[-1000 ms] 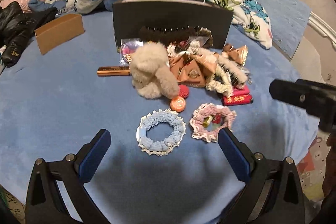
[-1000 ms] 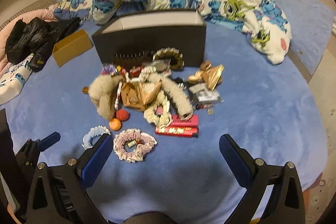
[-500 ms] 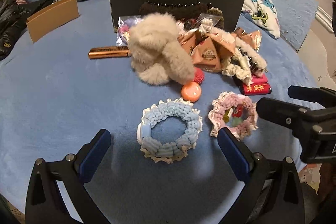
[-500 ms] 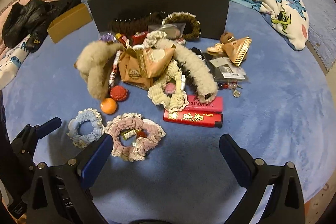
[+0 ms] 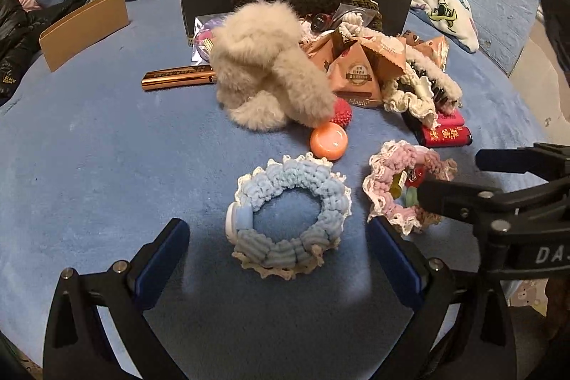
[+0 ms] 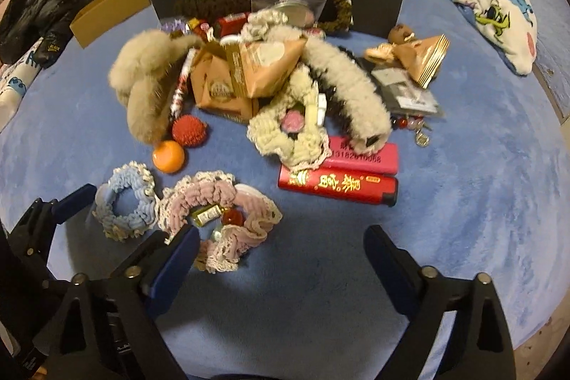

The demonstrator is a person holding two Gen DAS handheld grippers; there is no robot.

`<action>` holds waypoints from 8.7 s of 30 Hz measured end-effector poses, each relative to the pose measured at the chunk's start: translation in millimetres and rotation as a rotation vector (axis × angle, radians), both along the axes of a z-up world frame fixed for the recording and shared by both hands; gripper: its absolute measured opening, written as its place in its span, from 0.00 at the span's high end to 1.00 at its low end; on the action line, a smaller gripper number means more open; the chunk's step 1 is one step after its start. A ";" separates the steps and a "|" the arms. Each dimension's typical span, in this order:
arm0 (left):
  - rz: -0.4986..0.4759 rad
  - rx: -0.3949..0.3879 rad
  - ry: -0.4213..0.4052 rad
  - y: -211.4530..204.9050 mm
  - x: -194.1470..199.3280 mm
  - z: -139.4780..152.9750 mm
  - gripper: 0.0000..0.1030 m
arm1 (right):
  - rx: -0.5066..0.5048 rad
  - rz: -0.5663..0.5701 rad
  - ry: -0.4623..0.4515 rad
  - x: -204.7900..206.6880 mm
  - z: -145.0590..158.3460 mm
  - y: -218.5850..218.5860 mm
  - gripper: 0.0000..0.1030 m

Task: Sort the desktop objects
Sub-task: 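Grasp the blue scrunchie with the left tool while the right tool grasps the pink scrunchie, then carry both scrunchies over the black box and open both tools to drop them, then move both tools back from the box to the item pile, then grasp the beige fluffy plush with the left tool while the right tool grasps the white fluffy hair clip, then lift the plush and the fluffy hair clip up off the pile with both tools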

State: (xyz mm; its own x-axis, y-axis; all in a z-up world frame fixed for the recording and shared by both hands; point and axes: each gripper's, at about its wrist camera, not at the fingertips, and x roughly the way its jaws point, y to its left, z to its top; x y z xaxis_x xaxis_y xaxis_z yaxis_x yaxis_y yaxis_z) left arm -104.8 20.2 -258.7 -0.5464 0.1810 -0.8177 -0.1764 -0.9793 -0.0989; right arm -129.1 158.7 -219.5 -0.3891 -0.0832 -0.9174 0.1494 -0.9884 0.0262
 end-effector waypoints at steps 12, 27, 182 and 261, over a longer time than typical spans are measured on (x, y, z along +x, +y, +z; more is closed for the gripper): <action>0.089 -0.024 -0.008 -11.1 -2.7 2.6 0.51 | -0.001 0.040 -0.028 2.8 -2.5 -9.4 0.40; 0.102 0.019 0.011 -29.9 7.1 21.4 0.77 | -0.055 -0.008 0.013 14.6 14.9 -8.0 0.86; 0.040 0.079 0.075 -7.8 -103.6 0.1 0.04 | -0.090 -0.040 0.210 -81.9 0.3 43.5 0.42; 0.088 0.163 0.076 -34.3 -86.0 16.0 0.33 | -0.148 -0.065 0.203 -68.9 20.8 48.1 0.70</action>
